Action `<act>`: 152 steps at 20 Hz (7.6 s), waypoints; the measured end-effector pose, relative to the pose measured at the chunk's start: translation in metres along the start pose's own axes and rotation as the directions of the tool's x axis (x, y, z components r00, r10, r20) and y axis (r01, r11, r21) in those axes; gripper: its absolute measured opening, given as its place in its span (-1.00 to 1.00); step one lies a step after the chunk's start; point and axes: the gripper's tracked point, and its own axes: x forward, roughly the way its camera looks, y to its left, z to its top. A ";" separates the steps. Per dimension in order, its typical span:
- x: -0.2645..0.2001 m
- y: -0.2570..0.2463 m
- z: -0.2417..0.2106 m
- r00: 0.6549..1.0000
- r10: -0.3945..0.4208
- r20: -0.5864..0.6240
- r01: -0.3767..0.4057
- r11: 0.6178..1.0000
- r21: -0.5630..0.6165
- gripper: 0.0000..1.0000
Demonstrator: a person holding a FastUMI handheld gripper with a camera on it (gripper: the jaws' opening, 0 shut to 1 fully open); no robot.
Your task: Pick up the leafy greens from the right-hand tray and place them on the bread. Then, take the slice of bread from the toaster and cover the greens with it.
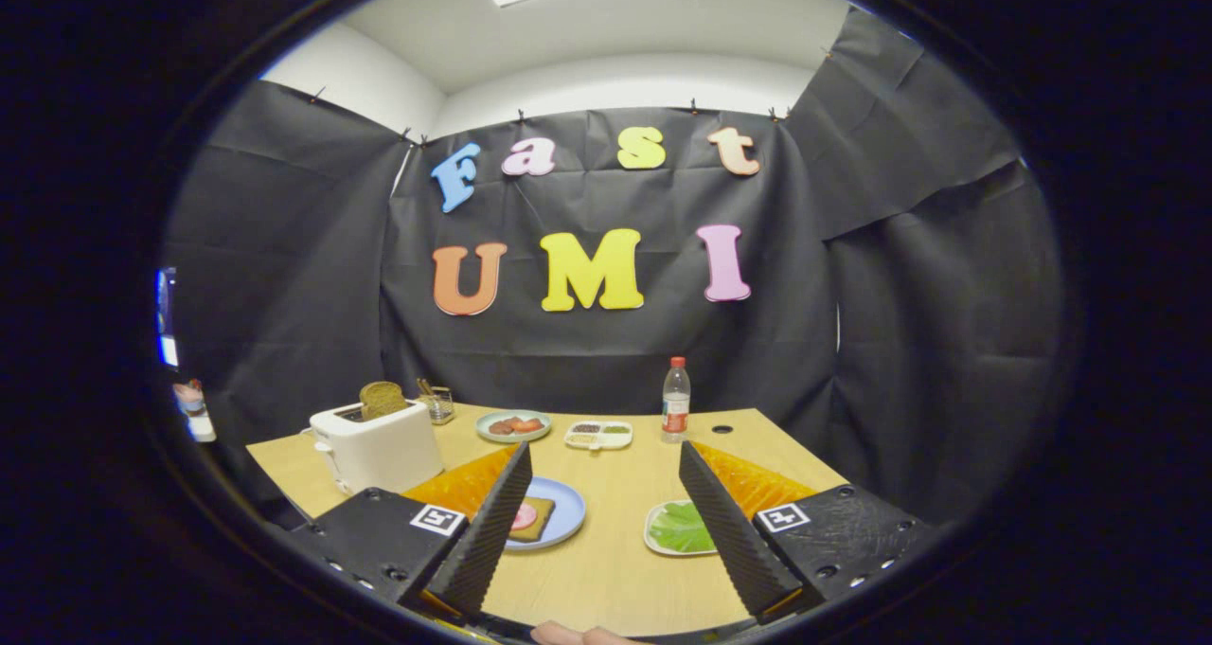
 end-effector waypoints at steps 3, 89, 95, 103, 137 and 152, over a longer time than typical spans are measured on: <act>0.017 -0.001 0.000 1.000 0.008 -0.022 -0.008 1.000 -0.010 0.91; 0.154 -0.104 -0.173 0.631 -0.258 -0.732 0.201 0.965 -0.167 -1.00; 0.169 0.000 -0.150 0.680 -0.132 -0.721 0.069 0.991 -0.117 -0.99; 0.190 0.118 -0.177 0.651 -0.038 -0.759 -0.077 0.990 -0.116 -0.99; 0.229 0.330 -0.026 0.743 0.113 -0.660 -0.185 0.982 -0.040 0.93; 0.251 0.384 -0.079 0.653 -0.022 -0.757 -0.096 0.989 -0.112 -0.30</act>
